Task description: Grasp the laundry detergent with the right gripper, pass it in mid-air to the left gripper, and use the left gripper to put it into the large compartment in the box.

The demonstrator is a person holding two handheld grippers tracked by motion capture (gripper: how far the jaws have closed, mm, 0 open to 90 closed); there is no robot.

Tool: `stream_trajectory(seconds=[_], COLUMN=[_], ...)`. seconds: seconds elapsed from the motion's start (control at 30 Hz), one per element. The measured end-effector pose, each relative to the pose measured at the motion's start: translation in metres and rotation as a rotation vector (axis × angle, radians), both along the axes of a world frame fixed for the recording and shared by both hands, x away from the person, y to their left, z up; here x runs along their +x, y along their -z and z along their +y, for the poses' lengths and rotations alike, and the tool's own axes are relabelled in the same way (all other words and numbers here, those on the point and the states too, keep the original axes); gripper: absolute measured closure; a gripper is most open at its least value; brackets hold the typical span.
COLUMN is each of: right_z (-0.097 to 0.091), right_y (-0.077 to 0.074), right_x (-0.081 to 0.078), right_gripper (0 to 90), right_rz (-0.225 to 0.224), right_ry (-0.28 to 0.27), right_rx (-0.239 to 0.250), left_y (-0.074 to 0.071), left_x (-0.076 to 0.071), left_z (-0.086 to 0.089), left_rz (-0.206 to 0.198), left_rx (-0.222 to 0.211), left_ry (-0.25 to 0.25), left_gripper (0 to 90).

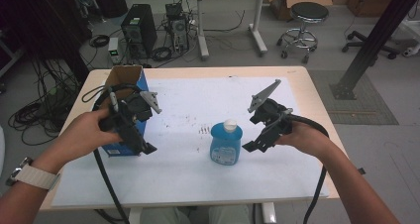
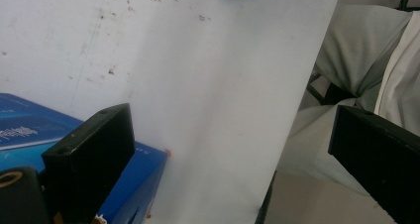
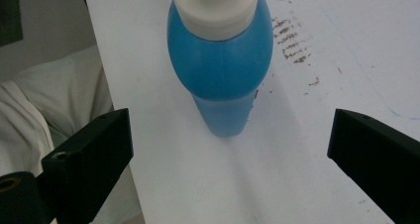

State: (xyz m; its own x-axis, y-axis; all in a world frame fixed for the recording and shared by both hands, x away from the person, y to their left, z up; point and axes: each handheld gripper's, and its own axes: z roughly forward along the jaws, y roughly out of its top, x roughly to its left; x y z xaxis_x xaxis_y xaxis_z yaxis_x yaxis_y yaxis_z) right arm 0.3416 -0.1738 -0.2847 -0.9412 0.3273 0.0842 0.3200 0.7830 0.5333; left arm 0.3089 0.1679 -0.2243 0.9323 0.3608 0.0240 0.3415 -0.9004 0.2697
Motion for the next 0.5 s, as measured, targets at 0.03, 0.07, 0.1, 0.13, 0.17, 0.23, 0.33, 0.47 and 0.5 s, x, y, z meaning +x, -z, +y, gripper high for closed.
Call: stream_trajectory(seconds=[0.03, 0.07, 0.1, 0.13, 0.17, 0.23, 0.33, 0.47, 0.5], right_z=[-0.001, -0.002, -0.003, -0.004, -0.005, -0.005, -0.008, -0.01, -0.011], right_y=[0.002, 0.003, 0.006, 0.008, 0.009, 0.011, 0.018, 0.022, 0.024], right_x=[0.0, -0.001, -0.002, -0.002, -0.003, -0.003, -0.004, -0.005, -0.006], right_gripper=[3.7, 3.7, 3.6, 3.6, 3.7, 3.5, 3.5, 3.6, 3.6], right_rz=[-0.004, -0.005, -0.008, -0.009, -0.008, -0.007, -0.003, -0.01, -0.016], right_ry=[0.0, 0.002, 0.004, 0.0, -0.001, 0.001, 0.006, 0.01, 0.011], right_rx=[0.01, 0.021, 0.04, 0.051, 0.058, 0.06, 0.086, 0.107, 0.116], left_y=[0.0, 0.0, 0.0, 0.0, 0.0, 0.0, 0.0, 0.0, 0.0], left_x=[0.0, 0.0, 0.0, 0.0, 0.0, 0.0, 0.0, 0.0, 0.0], left_z=[0.0, 0.0, -0.001, -0.001, -0.001, -0.001, -0.001, -0.002, -0.002], left_rz=[0.0, 0.0, 0.0, 0.0, 0.0, 0.0, 0.001, 0.0, 0.0], left_rx=[0.0, 0.001, 0.001, 0.001, 0.001, 0.0, 0.0, 0.003, 0.002], left_ry=[0.0, 0.001, 0.002, 0.002, 0.002, 0.003, 0.001, 0.005, 0.005], left_gripper=[4.7, 4.7, 4.7, 4.7, 4.7, 4.7, 4.7, 4.7, 4.7])
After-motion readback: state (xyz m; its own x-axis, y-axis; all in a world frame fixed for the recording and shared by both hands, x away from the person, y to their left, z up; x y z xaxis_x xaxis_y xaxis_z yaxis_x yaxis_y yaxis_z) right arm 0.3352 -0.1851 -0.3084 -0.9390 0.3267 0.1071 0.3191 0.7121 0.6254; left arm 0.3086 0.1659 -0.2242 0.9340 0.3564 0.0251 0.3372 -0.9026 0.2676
